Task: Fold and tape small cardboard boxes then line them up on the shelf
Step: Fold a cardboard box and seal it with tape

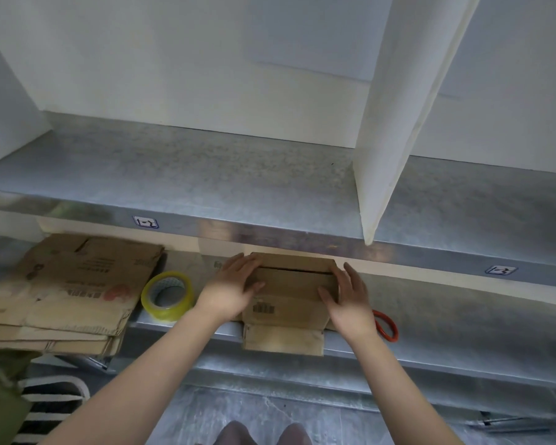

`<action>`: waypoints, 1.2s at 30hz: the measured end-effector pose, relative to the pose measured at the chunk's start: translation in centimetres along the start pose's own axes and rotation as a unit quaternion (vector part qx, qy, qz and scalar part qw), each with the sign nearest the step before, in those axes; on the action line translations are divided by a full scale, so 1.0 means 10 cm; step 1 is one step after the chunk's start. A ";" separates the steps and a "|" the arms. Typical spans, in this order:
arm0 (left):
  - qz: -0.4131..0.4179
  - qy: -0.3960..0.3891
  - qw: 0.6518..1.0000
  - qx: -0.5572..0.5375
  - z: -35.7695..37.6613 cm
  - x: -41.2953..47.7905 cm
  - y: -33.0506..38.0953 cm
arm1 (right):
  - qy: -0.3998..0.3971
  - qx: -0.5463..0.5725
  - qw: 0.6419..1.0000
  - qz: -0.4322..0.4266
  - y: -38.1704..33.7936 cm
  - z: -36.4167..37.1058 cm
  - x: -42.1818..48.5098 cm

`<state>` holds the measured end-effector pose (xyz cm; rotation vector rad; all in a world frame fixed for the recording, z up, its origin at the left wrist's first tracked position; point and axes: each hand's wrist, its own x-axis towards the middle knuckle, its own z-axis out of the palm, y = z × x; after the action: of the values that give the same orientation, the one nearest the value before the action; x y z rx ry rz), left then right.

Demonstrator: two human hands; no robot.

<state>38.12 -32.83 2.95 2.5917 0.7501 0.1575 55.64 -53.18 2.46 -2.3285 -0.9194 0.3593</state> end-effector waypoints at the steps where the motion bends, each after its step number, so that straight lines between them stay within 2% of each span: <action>1: 0.009 0.013 1.000 0.022 -0.03 -0.05 0.02 | 0.015 -0.032 0.999 -0.013 -0.03 -0.04 -0.01; 4: 0.051 0.051 0.994 0.087 -0.13 -0.17 -0.01 | 0.053 -0.110 0.989 -0.085 -0.21 -0.13 -0.05; 7: 0.073 0.078 0.987 0.124 -0.27 -0.31 -0.14 | 0.051 -0.147 0.976 -0.155 -0.50 -0.09 -0.10; 11: 0.049 0.050 0.981 0.179 -0.39 -0.58 -0.50 | 0.039 -0.118 0.969 -0.214 -0.98 0.21 -0.23; 15: 0.036 0.035 0.982 0.184 -0.44 -0.84 -0.93 | 0.011 -0.093 0.963 -0.251 -1.40 0.71 -0.36; 21: 0.037 0.012 0.987 0.159 -0.40 -0.98 -1.54 | -0.053 -0.118 0.970 -0.204 -1.62 1.48 -0.44; 26: 0.044 -0.050 0.985 0.158 -0.28 -0.88 -1.92 | -0.101 -0.162 0.976 -0.107 -1.59 1.97 -0.40; 31: 0.063 -0.090 0.978 0.178 -0.16 -0.81 -2.08 | -0.122 -0.185 0.975 -0.028 -1.56 2.20 -0.32; 36: 0.093 -0.092 0.977 0.167 -0.11 -0.71 -2.16 | -0.119 -0.192 0.974 -0.001 -1.53 2.28 -0.26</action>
<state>21.48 -19.85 -5.46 2.9414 0.5015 -0.1657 35.47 -36.21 -5.78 -2.6751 -1.1937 0.5052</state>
